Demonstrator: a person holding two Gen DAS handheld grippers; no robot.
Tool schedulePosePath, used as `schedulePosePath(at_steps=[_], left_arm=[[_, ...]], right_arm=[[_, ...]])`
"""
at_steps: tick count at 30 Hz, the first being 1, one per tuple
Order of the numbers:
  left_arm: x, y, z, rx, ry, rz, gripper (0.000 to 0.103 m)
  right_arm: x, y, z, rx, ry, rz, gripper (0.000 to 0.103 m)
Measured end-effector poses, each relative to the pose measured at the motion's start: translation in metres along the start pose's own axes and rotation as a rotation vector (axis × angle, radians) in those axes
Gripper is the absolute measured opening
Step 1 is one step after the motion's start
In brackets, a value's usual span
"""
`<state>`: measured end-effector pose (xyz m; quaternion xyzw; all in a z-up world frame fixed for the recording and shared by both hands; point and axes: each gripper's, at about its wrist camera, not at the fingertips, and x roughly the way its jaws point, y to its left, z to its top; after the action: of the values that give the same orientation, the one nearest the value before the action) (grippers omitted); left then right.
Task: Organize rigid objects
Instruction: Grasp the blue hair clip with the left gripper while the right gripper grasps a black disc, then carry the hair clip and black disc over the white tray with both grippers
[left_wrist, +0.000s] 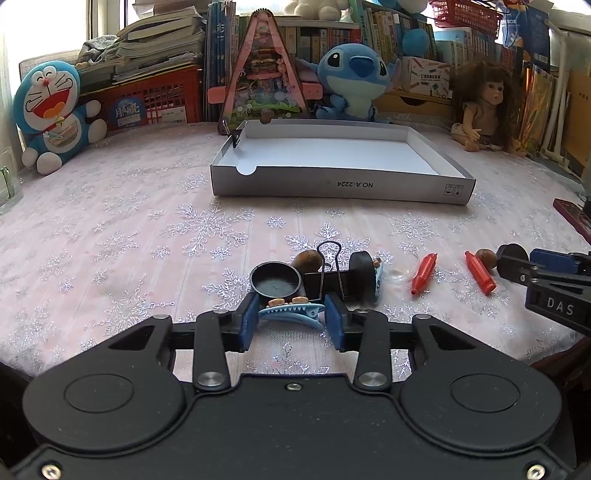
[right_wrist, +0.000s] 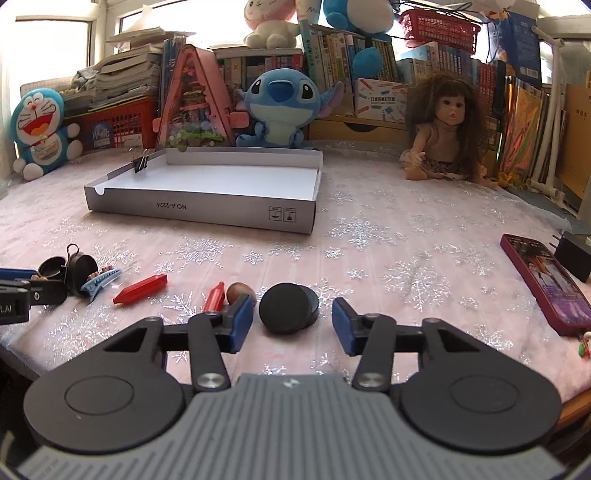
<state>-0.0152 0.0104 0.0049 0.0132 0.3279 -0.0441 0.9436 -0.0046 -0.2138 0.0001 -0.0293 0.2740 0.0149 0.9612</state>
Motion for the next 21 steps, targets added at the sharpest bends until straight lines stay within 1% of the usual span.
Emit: schedulePosePath(at_steps=[1, 2, 3, 8, 13, 21], left_arm=[[0.0, 0.0, 0.0, 0.002, -0.001, 0.001, 0.036], [-0.001, 0.0, 0.0, 0.003, -0.004, 0.002, 0.036], [-0.002, 0.0, 0.0, 0.003, -0.007, 0.002, 0.036], [-0.006, -0.001, 0.002, -0.003, -0.022, -0.007, 0.036], [-0.011, -0.002, 0.009, 0.0, -0.045, -0.022, 0.036], [-0.008, 0.0, 0.029, 0.01, -0.065, -0.038, 0.036]], right_arm=[[0.001, 0.001, 0.0, -0.002, 0.0, -0.001, 0.046], [0.001, 0.001, 0.001, -0.002, 0.001, -0.003, 0.039], [0.001, 0.002, 0.001, -0.002, 0.002, -0.005, 0.037], [-0.003, 0.001, 0.002, -0.001, -0.011, -0.003, 0.036], [-0.006, -0.004, 0.007, 0.016, -0.018, 0.016, 0.036], [0.0, -0.013, 0.021, 0.071, 0.002, 0.06, 0.035]])
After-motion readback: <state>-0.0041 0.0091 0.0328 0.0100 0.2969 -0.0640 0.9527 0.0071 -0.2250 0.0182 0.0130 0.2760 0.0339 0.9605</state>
